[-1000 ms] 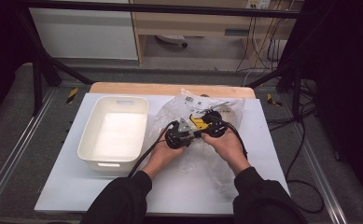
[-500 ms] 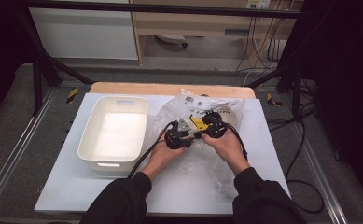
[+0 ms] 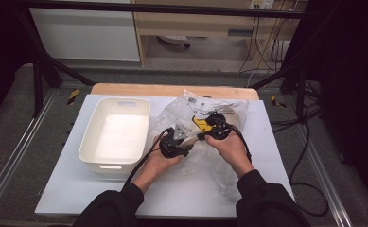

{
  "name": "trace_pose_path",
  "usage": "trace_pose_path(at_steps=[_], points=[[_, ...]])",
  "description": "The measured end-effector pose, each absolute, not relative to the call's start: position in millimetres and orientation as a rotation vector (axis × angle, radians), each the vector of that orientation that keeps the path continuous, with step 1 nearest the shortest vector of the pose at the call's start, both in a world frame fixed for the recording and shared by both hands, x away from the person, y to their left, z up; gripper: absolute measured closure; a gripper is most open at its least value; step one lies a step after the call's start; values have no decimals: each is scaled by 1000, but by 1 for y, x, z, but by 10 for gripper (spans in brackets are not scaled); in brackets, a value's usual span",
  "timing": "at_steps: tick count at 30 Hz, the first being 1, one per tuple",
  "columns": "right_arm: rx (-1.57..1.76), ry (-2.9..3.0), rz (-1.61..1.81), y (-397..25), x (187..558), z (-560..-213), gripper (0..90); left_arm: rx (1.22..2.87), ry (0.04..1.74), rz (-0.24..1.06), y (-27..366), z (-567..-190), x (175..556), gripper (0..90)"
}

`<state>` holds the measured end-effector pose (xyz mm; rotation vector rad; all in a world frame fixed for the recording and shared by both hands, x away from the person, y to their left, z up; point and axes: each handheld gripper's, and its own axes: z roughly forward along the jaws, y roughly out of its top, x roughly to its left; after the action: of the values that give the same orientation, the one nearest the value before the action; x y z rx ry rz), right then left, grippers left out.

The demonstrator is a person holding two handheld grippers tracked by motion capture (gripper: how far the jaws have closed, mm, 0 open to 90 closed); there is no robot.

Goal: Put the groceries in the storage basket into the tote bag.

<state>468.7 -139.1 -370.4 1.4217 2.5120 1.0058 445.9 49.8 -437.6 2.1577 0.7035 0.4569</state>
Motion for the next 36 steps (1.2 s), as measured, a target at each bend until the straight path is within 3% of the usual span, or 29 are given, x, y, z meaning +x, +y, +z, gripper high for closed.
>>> trace_pose_path(at_steps=[22,36], points=[[1432,2503,1019,-149,462,-375,900,2012,689,407,78,-396,387,418],[1434,2513,1017,-151,454,-385,900,1915,701,408,92,-372,372,224]])
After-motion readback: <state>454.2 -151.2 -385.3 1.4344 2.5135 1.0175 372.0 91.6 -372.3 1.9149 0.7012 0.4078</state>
